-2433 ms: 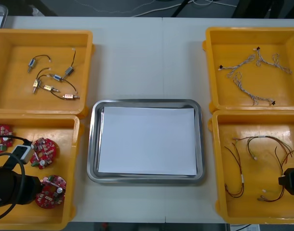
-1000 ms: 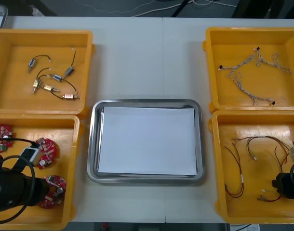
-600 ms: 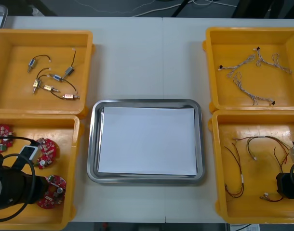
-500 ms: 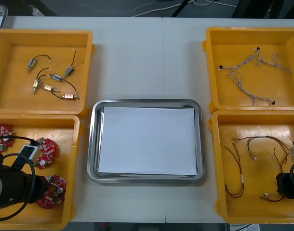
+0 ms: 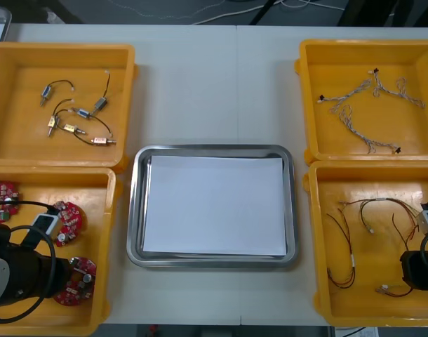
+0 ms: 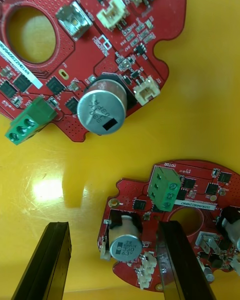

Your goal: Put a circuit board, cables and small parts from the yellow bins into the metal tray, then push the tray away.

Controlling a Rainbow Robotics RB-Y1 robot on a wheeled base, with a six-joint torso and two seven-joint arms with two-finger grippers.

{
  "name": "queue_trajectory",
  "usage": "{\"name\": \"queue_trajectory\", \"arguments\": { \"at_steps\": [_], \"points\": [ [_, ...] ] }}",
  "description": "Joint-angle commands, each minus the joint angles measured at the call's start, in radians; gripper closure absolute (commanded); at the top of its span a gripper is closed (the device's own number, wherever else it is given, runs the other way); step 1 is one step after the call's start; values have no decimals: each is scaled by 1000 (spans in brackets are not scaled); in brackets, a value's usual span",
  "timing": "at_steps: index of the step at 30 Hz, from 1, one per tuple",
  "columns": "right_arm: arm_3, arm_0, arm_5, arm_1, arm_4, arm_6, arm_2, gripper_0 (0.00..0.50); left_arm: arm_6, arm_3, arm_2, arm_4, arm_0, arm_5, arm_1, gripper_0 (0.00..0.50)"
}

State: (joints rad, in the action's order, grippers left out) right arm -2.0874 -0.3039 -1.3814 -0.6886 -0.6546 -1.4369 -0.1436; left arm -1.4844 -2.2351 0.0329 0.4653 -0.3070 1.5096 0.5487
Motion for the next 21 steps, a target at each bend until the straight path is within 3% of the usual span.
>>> {"name": "queue_trajectory", "arguments": {
  "at_steps": [1,9,15,16,19,21],
  "points": [
    [-88,23,-81,-12,-19,-25,-71,500,29,-4,-24,-20,22,-9,-18,0],
    [-151,78,-202,-12,-36,-34,-139,500,30,-3,-25,-36,22,-6,-18,2],
    [-207,123,-281,-12,-45,-46,-182,500,32,-3,-27,-43,20,-6,-20,185],
    [-221,129,-292,-11,-48,-50,-189,500,32,-3,-28,-47,20,-6,-18,245],
    [-260,143,-318,-11,-56,-60,-208,500,33,-3,-28,-48,19,-6,-18,353],
    [-281,149,-331,-12,-60,-65,-215,500,33,-3,-28,-50,20,-6,-18,382]
  ]
}}
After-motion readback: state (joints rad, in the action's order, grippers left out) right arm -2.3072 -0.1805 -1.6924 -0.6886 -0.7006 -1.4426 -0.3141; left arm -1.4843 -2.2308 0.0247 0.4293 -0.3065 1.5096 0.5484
